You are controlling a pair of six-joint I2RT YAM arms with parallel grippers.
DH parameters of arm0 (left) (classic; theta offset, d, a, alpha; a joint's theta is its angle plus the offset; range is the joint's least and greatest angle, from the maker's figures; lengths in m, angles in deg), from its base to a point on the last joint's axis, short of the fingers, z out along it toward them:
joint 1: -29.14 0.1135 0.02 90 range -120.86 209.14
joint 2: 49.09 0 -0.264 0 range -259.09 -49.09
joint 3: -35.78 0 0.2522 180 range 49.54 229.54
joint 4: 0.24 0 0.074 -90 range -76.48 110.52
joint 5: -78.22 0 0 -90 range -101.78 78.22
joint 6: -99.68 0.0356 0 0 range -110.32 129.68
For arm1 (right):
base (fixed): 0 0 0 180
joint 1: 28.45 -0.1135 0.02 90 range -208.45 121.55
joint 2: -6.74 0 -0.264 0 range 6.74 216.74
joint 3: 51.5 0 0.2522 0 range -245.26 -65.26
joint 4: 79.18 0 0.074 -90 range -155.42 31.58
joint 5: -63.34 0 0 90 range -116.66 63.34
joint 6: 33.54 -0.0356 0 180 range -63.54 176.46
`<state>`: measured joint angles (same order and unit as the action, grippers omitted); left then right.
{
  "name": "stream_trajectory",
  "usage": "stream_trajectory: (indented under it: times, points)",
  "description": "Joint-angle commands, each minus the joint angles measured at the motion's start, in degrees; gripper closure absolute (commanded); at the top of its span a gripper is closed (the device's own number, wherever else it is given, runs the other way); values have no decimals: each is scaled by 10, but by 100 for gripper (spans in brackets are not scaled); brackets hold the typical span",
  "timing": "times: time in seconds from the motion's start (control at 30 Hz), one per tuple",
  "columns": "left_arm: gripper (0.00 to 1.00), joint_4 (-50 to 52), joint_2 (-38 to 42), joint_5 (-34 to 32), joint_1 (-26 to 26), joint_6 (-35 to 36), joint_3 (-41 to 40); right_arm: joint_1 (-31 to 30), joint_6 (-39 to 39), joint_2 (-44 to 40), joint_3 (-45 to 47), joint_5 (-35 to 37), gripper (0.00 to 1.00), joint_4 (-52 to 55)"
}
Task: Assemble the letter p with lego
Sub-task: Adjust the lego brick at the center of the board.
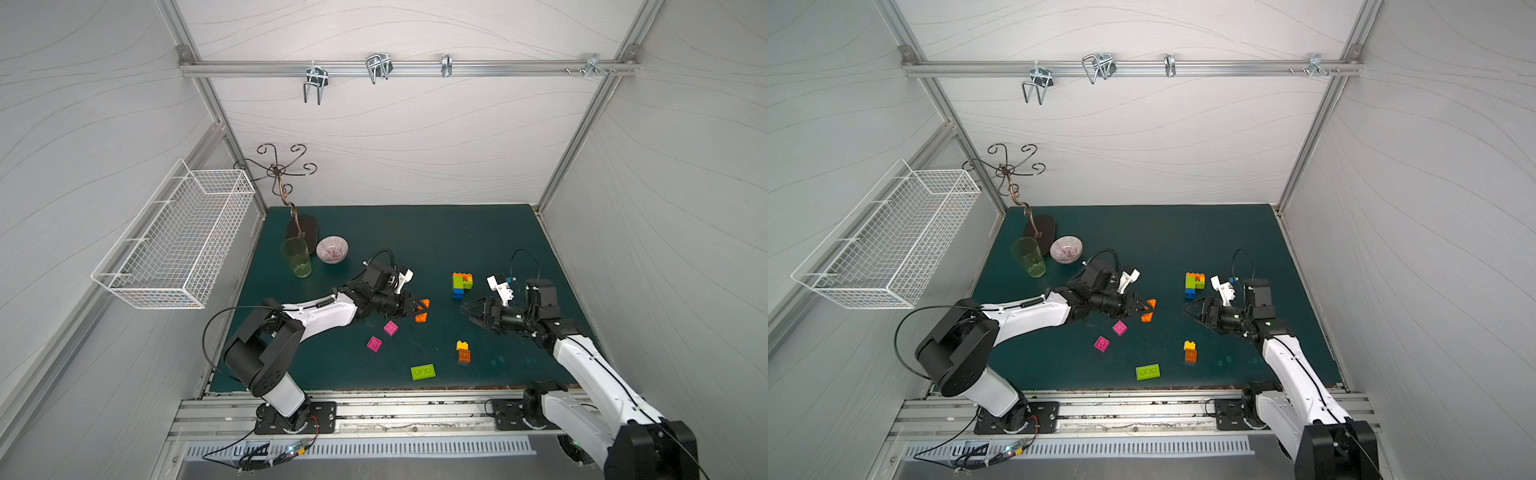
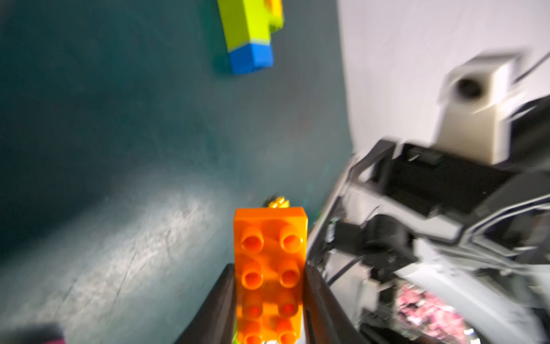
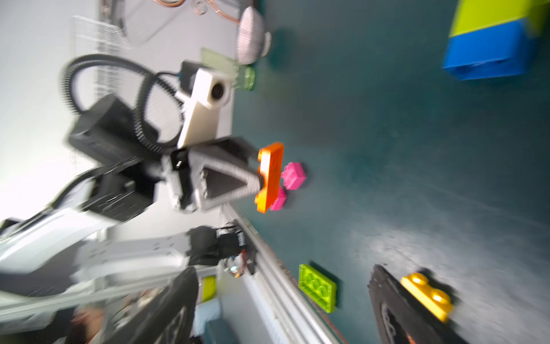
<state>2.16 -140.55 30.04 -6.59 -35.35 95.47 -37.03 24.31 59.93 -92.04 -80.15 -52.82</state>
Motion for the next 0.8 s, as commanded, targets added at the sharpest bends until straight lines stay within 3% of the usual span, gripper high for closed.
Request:
stream_trajectory:
  times: [0.0, 0.23, 0.5, 0.77]
  points:
    - [63, -242, 14, 89, 16, -164, -27, -33, -55, 19, 3, -78, 14, -113]
    - [63, -423, 32, 64, 15, -271, -77, -135, -163, 91, -9, -80, 22, -278]
    - [63, -556, 37, 38, 9, -316, -124, -172, -316, 184, -14, -86, 32, -504]
    - [63, -596, 31, 22, -9, -321, -132, -205, -337, 218, -43, -71, 42, -542]
